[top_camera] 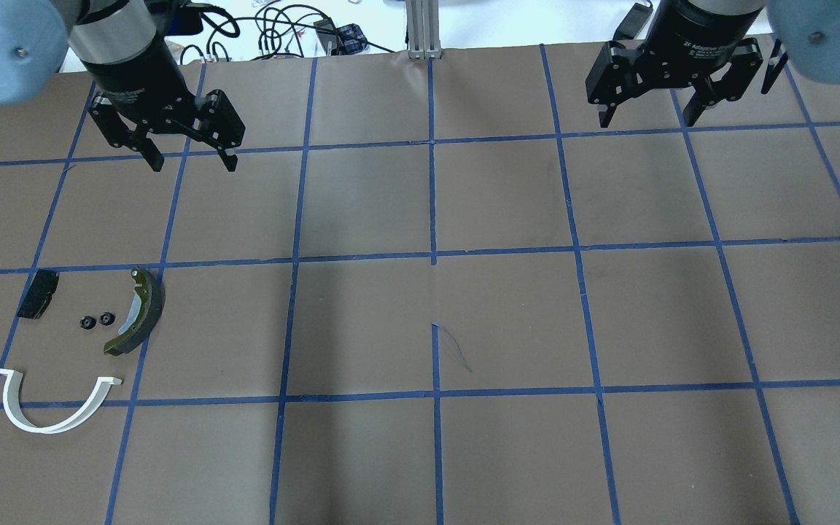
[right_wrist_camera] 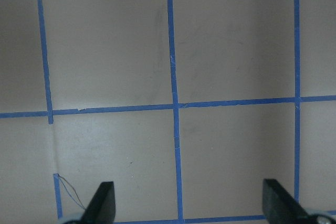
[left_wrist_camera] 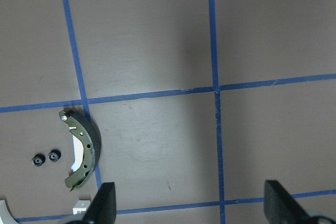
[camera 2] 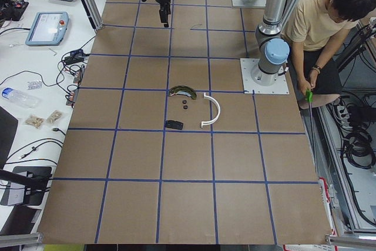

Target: Place bearing gear from tray to pile

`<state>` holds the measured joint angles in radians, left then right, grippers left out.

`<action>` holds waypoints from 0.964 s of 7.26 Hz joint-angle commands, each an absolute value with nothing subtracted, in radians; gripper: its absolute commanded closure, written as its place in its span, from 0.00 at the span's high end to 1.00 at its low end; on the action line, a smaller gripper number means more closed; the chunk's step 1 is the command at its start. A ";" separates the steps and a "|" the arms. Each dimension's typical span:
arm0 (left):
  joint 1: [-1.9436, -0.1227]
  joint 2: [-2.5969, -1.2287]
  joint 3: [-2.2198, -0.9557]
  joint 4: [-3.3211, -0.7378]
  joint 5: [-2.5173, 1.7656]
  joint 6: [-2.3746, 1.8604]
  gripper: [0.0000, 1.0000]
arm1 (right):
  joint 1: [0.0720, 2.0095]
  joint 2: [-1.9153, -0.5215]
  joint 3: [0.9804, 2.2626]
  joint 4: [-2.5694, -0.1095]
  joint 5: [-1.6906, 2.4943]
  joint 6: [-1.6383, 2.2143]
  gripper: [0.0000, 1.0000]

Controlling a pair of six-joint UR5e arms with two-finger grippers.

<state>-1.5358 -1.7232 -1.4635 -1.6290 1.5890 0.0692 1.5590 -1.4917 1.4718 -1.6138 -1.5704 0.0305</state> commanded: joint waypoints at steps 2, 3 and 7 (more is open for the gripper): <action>-1.565 -1.661 -1.517 -1.618 1.588 0.021 1.00 | 1.555 -1.491 1.470 -1.614 -1.571 0.029 1.00; -1.566 -1.646 -1.525 -1.618 1.594 0.023 1.00 | 1.554 -1.493 1.470 -1.612 -1.569 0.029 1.00; -1.519 -1.606 -1.526 -1.627 1.595 0.054 1.00 | 1.554 -1.491 1.470 -1.612 -1.569 0.029 1.00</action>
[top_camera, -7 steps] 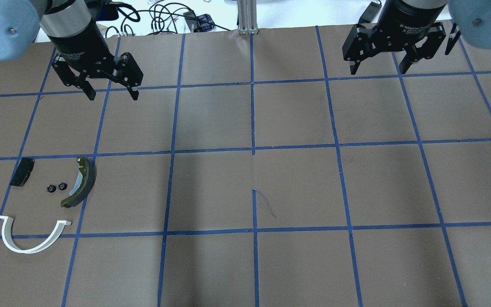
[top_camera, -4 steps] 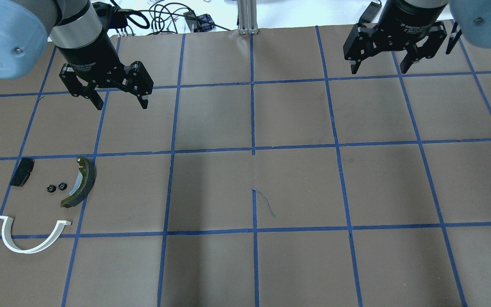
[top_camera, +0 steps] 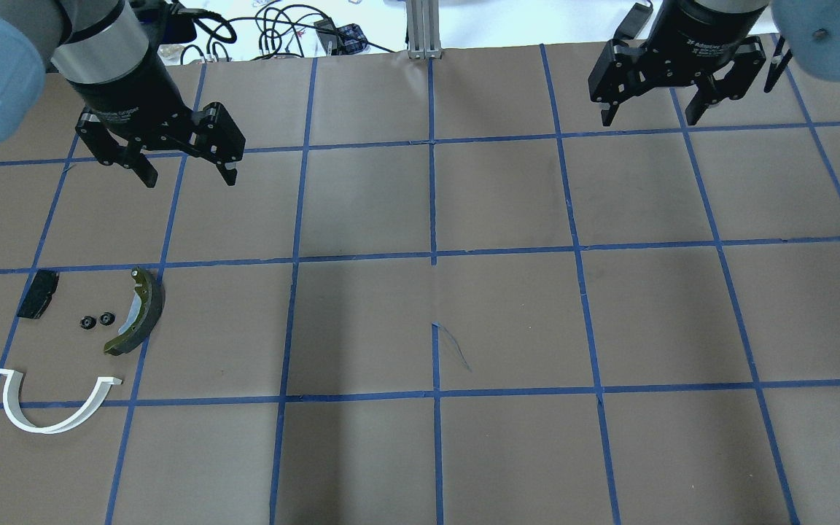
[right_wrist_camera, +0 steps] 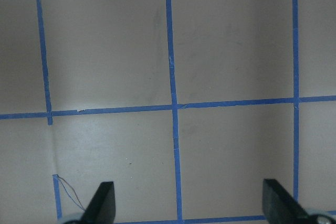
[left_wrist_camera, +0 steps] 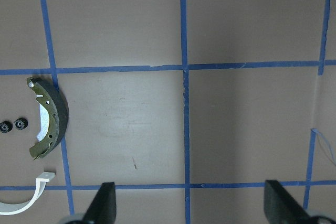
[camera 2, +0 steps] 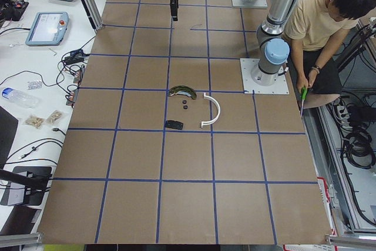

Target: Place bearing gear from tray to pile

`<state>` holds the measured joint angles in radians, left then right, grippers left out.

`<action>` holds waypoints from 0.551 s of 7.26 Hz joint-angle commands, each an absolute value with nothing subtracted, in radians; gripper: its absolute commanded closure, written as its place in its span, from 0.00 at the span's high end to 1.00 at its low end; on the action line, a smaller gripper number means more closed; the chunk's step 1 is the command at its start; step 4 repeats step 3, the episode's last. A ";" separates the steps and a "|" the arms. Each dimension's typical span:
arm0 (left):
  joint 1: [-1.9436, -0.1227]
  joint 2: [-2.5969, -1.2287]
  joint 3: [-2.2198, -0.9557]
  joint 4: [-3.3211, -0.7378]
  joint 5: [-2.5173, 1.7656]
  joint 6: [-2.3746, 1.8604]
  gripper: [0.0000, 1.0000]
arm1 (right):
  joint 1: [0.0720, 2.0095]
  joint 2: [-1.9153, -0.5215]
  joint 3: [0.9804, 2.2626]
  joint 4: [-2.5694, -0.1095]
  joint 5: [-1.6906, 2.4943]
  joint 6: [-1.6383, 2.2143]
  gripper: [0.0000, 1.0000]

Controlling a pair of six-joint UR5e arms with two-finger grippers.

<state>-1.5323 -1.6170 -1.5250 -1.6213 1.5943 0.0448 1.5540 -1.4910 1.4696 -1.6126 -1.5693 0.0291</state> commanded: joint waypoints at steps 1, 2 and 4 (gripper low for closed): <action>-1.519 -1.603 -1.528 -1.631 1.594 0.054 1.00 | 1.554 -1.493 1.470 -1.611 -1.572 0.029 1.00; -1.519 -1.603 -1.537 -1.628 1.594 0.054 1.00 | 1.554 -1.493 1.470 -1.611 -1.572 0.029 1.00; -1.519 -1.598 -1.548 -1.626 1.597 0.054 1.00 | 1.551 -1.491 1.470 -1.614 -1.572 0.029 1.00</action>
